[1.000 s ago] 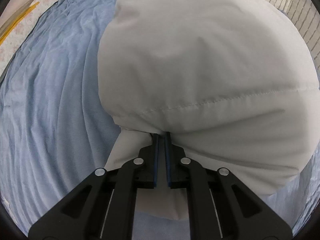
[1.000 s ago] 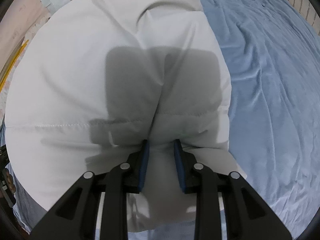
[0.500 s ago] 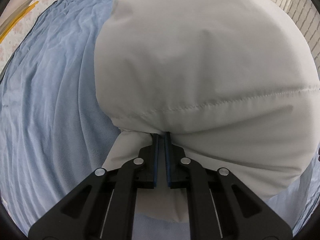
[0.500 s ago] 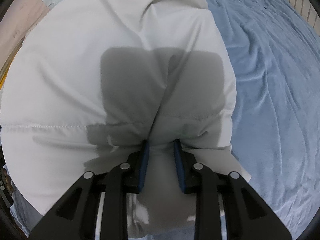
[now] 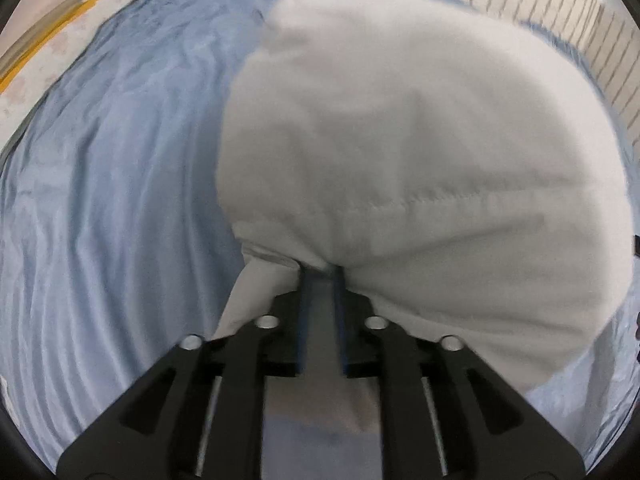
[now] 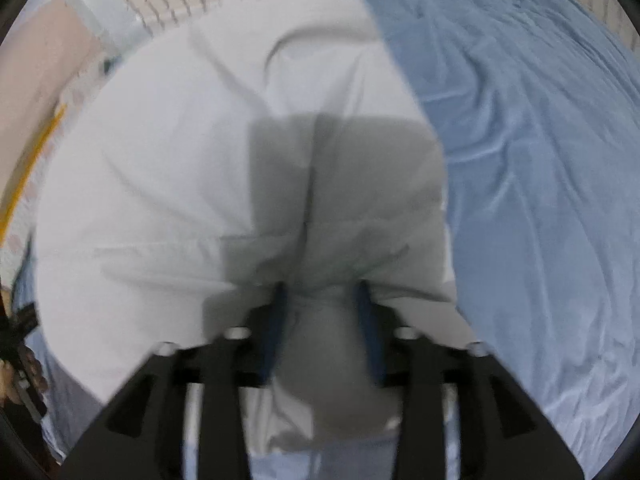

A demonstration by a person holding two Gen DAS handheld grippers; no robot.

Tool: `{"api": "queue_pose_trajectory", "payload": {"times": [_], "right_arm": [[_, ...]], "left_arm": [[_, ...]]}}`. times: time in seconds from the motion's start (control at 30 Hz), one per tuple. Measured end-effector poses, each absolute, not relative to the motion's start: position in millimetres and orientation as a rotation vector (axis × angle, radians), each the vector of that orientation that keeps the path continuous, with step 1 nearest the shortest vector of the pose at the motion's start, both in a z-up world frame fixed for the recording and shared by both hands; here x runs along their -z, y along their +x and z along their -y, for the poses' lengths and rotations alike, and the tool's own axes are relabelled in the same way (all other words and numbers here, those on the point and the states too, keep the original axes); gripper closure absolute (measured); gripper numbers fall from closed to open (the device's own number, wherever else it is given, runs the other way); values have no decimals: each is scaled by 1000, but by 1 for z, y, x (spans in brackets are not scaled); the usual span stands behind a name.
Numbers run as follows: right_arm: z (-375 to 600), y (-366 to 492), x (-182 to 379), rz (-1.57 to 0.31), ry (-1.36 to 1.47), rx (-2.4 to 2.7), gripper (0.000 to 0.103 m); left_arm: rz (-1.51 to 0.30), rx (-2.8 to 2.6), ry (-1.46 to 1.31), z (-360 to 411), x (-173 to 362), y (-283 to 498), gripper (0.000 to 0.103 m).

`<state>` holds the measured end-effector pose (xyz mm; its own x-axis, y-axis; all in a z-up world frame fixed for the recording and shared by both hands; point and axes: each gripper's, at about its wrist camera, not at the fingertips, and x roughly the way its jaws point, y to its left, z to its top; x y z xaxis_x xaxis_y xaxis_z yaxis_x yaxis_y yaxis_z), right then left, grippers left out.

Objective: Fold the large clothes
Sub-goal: 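Open both grippers and lift them off the jacket bundle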

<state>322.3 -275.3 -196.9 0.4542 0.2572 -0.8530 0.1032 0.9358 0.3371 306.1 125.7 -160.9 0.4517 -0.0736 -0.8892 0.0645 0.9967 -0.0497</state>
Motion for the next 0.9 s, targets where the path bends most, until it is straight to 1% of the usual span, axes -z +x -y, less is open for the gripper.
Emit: {"api": "queue_pose_trajectory", "payload": {"times": [0.07,0.1,0.13,0.17,0.27,0.37,0.57,0.67,0.8,0.9], "right_arm": [[284,306,182,-1033,372,-74,23],[286,301,178,-1014,356,-55,19],[289,294,174,-996,331,-30,18],[292,292,172,-987,317,-15,17],[303,279,172,-944,317,22,8],[310,276,186,-942,362,28,8],[310,290,214,-929,413,-5,8],[298,292,223,-956,444,-22,8],[287,288,229,-960,428,-36,8],[275,277,219,-946,389,-92,11]], "left_arm": [[-1053,60,6,-127,148,295,18],[-1004,31,22,-127,139,287,11],[-970,16,30,-127,133,281,8],[-943,10,39,-126,127,274,7],[-948,9,36,-125,126,269,5],[-973,3,9,-127,134,264,5],[-1007,-9,-29,-132,166,263,5],[-1010,-10,-44,-134,169,262,5],[-1012,-9,-25,-133,173,262,5],[-1005,-13,-17,-132,173,260,5]]}}
